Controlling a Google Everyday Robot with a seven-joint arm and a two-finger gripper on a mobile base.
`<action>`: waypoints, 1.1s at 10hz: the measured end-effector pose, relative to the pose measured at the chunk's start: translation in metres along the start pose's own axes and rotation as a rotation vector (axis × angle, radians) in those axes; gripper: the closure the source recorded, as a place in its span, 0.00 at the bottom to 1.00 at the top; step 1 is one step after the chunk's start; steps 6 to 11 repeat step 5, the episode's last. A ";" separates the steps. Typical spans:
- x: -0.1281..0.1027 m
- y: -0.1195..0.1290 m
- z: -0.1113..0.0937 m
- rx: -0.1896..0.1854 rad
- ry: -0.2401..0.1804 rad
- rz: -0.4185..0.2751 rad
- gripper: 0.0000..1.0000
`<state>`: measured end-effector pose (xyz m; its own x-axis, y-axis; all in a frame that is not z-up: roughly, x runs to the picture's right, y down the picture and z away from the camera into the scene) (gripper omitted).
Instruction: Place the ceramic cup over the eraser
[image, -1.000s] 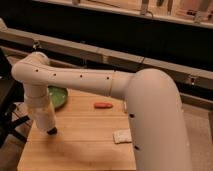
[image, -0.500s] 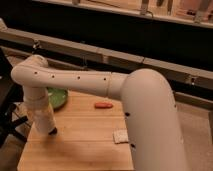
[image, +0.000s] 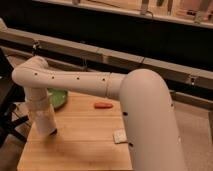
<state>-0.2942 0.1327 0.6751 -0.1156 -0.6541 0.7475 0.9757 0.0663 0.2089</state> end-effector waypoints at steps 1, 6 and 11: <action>0.001 0.001 0.001 0.000 0.000 0.001 0.32; 0.003 0.006 0.006 -0.001 -0.003 0.012 0.64; 0.003 0.006 0.006 -0.001 -0.003 0.012 0.64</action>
